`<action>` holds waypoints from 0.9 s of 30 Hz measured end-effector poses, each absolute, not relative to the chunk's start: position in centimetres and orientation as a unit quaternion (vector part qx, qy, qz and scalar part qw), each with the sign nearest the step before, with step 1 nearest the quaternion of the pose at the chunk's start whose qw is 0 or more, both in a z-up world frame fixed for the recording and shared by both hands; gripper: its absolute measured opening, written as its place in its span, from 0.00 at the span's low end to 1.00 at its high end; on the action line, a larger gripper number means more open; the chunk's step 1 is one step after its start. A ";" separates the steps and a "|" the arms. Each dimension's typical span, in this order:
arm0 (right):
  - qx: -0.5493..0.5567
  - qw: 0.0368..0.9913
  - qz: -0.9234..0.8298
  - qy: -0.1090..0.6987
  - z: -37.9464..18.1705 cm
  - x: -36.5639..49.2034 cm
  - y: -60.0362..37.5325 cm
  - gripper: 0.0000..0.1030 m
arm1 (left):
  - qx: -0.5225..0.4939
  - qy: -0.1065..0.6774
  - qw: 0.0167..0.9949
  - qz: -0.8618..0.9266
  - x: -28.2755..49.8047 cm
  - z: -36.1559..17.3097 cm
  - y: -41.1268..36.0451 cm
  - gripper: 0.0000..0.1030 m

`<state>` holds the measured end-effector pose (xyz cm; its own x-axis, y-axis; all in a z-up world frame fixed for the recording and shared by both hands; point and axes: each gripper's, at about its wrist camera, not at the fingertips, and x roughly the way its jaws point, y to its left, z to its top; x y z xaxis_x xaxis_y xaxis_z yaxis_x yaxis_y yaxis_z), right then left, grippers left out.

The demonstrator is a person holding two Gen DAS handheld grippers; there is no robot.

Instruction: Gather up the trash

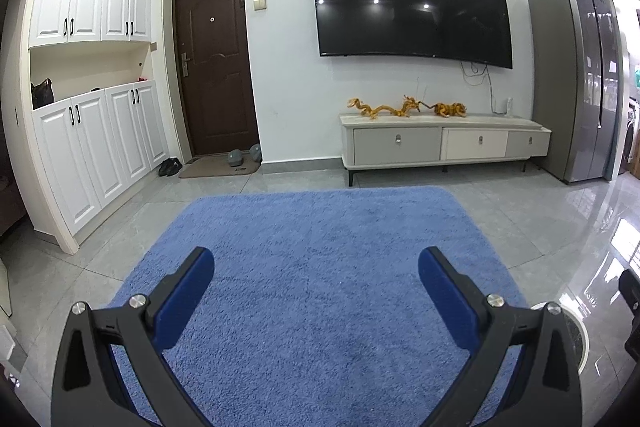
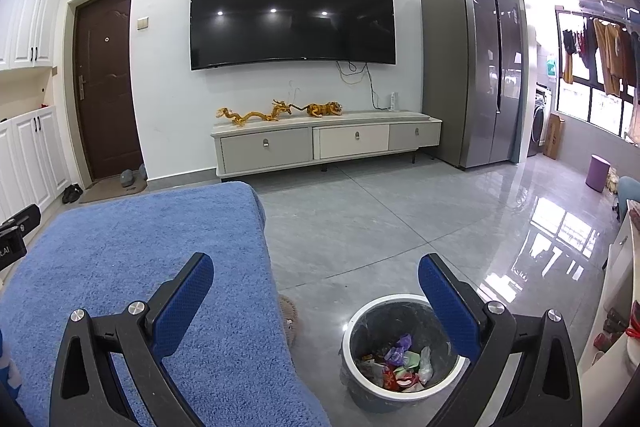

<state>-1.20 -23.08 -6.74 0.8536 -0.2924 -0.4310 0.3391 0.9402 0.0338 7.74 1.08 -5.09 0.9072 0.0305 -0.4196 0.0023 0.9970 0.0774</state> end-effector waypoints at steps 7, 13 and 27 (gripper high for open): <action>0.054 0.961 -0.167 0.215 -6.7 -1.1 -23.1 1.00 | 0.045 0.229 0.972 0.010 8.0 -5.5 1.1 1.00; 0.055 0.960 -0.170 0.216 -6.8 -1.1 -23.3 1.00 | 0.044 0.234 0.971 0.009 8.3 -5.6 1.5 1.00; 0.059 0.959 -0.176 0.215 -6.6 -1.1 -23.8 1.00 | 0.054 0.234 0.971 0.005 8.1 -5.6 1.1 1.00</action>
